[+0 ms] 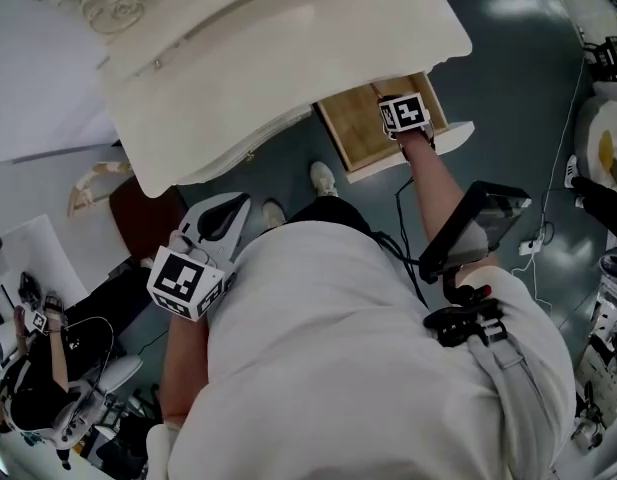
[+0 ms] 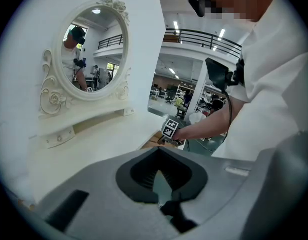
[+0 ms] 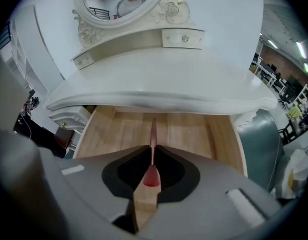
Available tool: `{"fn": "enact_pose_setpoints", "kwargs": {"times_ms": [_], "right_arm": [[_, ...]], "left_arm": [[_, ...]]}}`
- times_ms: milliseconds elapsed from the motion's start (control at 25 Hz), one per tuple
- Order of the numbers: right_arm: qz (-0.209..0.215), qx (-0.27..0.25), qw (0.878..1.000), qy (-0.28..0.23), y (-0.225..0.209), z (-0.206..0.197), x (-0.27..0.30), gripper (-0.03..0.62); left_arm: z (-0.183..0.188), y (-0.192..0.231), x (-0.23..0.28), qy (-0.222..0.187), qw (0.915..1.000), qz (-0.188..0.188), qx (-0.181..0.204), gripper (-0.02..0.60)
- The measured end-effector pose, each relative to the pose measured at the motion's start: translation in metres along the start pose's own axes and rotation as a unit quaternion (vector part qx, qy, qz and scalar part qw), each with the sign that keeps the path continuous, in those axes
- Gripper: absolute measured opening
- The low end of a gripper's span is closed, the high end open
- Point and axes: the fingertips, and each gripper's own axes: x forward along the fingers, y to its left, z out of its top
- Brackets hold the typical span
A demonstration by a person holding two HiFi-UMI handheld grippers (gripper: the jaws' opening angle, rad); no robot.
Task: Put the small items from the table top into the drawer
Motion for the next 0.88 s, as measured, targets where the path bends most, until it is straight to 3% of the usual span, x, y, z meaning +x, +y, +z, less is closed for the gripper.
{"fn": "enact_pose_setpoints", "kwargs": {"times_ms": [520, 880], "right_arm": [[0.024, 0.005, 0.999, 0.026, -0.010, -0.004, 0.052, 0.046], [0.034, -0.003, 0.999, 0.039, -0.006, -0.010, 0.067, 0.048]], "left_arm": [[0.002, 0.003, 0.017, 0.014, 0.9988, 0.037, -0.028, 0.000], [-0.001, 0.004, 0.025, 0.020, 0.9979, 0.043, -0.044, 0.000]]}}
